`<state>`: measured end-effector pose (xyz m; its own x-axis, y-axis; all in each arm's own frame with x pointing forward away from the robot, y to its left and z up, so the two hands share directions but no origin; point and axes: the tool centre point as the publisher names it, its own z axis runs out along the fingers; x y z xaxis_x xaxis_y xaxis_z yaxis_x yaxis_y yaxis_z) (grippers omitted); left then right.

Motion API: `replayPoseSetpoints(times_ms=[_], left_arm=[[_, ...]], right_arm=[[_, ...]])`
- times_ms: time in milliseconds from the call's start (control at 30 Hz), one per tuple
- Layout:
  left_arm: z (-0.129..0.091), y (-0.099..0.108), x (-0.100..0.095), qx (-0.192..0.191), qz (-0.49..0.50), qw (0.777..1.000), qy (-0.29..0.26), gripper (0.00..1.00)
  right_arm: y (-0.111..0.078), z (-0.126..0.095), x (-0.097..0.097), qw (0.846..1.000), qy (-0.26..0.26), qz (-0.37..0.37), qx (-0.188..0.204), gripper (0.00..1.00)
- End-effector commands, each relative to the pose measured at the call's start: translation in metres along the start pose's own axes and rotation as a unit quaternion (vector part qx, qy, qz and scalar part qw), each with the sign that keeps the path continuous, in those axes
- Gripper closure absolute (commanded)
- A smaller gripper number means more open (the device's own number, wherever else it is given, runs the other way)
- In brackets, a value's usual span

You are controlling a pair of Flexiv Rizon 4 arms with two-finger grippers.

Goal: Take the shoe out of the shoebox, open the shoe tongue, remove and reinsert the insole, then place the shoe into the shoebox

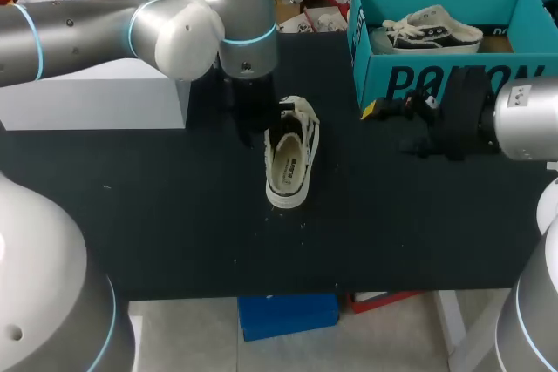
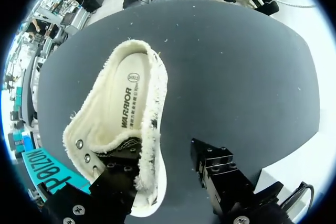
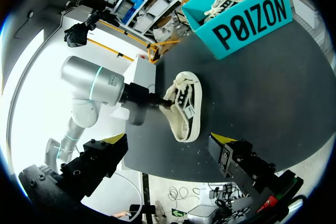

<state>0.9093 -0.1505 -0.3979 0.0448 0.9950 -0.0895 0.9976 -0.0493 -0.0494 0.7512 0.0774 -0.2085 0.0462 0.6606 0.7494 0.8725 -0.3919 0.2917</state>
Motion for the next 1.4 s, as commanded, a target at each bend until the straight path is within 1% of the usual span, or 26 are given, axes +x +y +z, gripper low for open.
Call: replayPoseSetpoints(times_ms=[33,200,433,467,500,533,567,600,733,867,967,1033,1200,1333,1400], left_arm=[[0.01,0.006,-0.004,0.005,0.005,1.0,0.002,0.53],[0.015,0.009,-0.005,0.001,0.02,1.0,0.006,0.55],[0.022,0.009,-0.009,0.008,0.04,0.999,0.005,0.58],[0.022,0.009,-0.009,0.009,0.04,0.999,0.005,0.62],[0.023,0.01,-0.01,0.008,0.042,0.999,0.005,0.71],[0.023,0.01,-0.011,0.008,0.042,0.999,0.005,0.77],[0.023,0.009,-0.012,0.01,0.043,0.999,0.004,0.87],[0.023,0.009,-0.013,0.011,0.044,0.999,0.003,1.0],[0.023,0.009,-0.015,0.01,0.048,0.999,0.003,1.0],[0.022,0.006,-0.016,0.027,0.069,0.997,0.0,1.0],[0.015,0.003,-0.015,0.036,0.078,0.996,-0.005,1.0],[0.009,0.002,-0.015,0.031,0.086,0.996,0.0,1.0],[-0.013,-0.002,-0.016,0.025,0.095,0.995,0.001,1.0],[-0.039,-0.003,-0.018,0.014,0.102,0.995,0.001,1.0],[-0.053,-0.003,-0.018,0.001,0.099,0.995,0.001,1.0]], right_arm=[[0.0,0.0,0.0,1.0,0.0,0.0,0.0,0.0],[0.0,0.0,0.0,1.0,0.0,0.0,0.0,0.0],[0.0,0.0,0.0,1.0,0.0,0.0,0.0,0.0],[0.0,0.0,0.0,1.0,0.0,0.0,0.0,0.0],[0.0,0.0,0.0,1.0,0.0,0.0,0.0,0.0],[0.0,0.0,0.0,1.0,0.0,0.0,0.0,0.0],[0.0,0.0,0.0,1.0,0.0,0.0,0.0,0.0],[0.0,0.0,0.0,1.0,0.0,0.0,0.0,0.0],[0.0,0.0,0.0,1.0,0.0,0.0,0.0,0.0],[0.0,0.0,0.0,1.0,0.0,0.0,0.0,0.0],[0.0,0.0,0.0,1.0,0.0,0.0,0.0,0.0],[0.0,0.0,0.0,1.0,0.0,0.0,0.0,0.0],[0.0,0.0,0.0,1.0,0.0,0.0,0.0,0.0],[0.0,0.0,0.0,1.0,0.0,0.0,0.0,0.0],[0.0,0.0,0.0,1.0,0.0,0.0,0.0,0.0]])
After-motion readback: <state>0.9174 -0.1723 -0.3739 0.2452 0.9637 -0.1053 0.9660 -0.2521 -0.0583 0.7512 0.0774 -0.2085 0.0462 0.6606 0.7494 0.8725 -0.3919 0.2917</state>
